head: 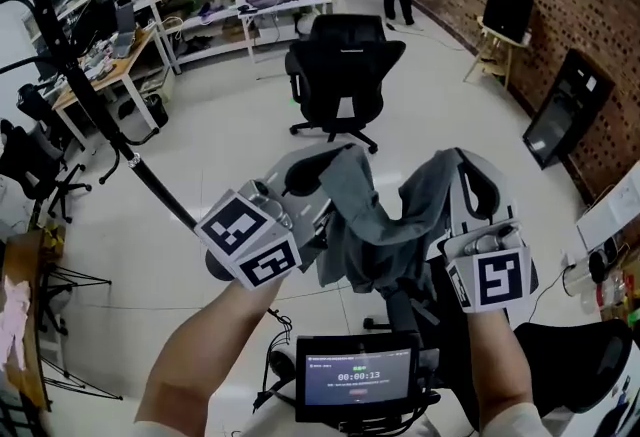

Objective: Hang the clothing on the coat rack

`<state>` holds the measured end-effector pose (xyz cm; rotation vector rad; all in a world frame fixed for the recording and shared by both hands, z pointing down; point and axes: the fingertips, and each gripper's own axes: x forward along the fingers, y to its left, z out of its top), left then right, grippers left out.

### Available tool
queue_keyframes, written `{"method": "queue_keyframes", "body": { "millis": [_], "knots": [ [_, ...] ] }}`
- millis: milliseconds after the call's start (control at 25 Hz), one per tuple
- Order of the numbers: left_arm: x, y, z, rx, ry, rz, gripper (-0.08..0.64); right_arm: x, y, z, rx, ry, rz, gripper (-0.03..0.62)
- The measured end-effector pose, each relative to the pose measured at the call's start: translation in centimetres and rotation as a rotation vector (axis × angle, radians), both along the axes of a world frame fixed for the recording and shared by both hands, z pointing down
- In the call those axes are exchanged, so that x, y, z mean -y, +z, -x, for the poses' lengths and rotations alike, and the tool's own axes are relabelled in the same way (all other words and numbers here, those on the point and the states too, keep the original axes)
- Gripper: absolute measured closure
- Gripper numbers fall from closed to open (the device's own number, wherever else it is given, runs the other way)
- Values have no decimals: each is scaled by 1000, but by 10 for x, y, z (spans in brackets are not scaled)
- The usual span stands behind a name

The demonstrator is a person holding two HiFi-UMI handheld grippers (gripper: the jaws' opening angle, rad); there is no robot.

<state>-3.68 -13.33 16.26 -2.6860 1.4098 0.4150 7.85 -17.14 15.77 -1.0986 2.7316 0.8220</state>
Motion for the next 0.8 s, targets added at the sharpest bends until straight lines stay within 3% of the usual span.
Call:
{"method": "queue_keyframes", "body": {
  "millis": [400, 800],
  "knots": [
    [-38, -21, 87, -12, -127, -40, 552, -27, -9, 95, -16, -135, 3, 586],
    [-74, -42, 165, 24, -206, -76, 552, -56, -28, 186, -29, -232, -34, 586]
  ]
}}
